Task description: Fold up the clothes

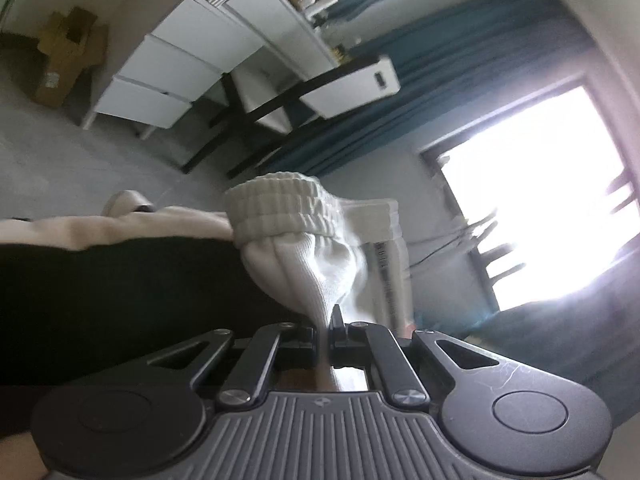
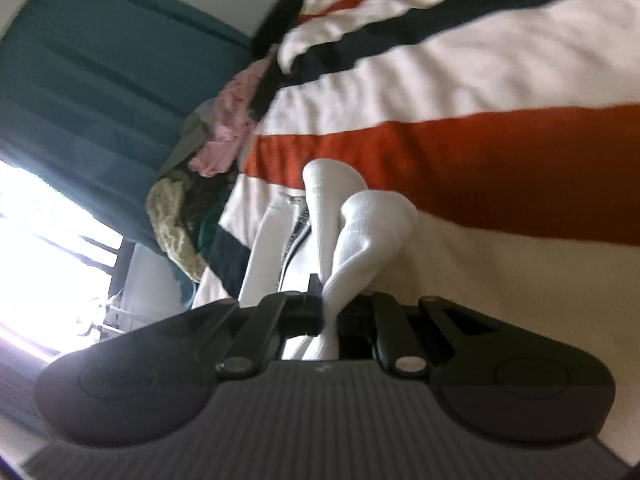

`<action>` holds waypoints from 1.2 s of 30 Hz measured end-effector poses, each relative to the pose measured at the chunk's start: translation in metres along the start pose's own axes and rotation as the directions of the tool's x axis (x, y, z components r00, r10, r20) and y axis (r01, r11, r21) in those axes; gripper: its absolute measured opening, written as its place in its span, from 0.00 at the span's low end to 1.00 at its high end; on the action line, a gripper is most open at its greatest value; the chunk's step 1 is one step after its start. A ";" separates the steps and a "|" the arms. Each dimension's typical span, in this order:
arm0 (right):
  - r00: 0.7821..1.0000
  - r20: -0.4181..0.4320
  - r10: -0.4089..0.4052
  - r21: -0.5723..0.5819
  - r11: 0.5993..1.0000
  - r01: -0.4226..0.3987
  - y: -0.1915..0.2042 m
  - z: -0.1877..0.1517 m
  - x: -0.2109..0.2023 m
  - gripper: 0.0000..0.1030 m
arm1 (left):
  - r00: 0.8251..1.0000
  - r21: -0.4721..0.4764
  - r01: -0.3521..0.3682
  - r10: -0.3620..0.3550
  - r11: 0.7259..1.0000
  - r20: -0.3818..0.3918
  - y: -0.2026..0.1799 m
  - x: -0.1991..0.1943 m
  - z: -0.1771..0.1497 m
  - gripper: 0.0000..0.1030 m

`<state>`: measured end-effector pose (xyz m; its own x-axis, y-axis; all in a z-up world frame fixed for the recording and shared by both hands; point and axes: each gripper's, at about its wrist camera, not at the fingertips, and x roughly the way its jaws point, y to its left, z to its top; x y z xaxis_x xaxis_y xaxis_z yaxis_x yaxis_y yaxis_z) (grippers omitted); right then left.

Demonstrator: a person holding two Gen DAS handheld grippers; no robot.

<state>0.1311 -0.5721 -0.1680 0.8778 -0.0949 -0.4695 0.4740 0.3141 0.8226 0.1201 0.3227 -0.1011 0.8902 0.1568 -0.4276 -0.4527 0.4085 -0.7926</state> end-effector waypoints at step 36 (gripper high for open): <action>0.957 -0.136 0.257 0.085 0.965 -0.247 -0.035 -0.009 0.036 0.67 | 0.996 0.833 0.049 0.033 0.551 -0.080 -0.129 -0.032 -0.189 0.74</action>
<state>0.1459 -0.5783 -0.2165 0.9522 0.1184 -0.2817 0.2466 0.2467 0.9372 0.1399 0.0949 -0.0675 0.8680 0.0979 -0.4868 -0.1641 0.9818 -0.0952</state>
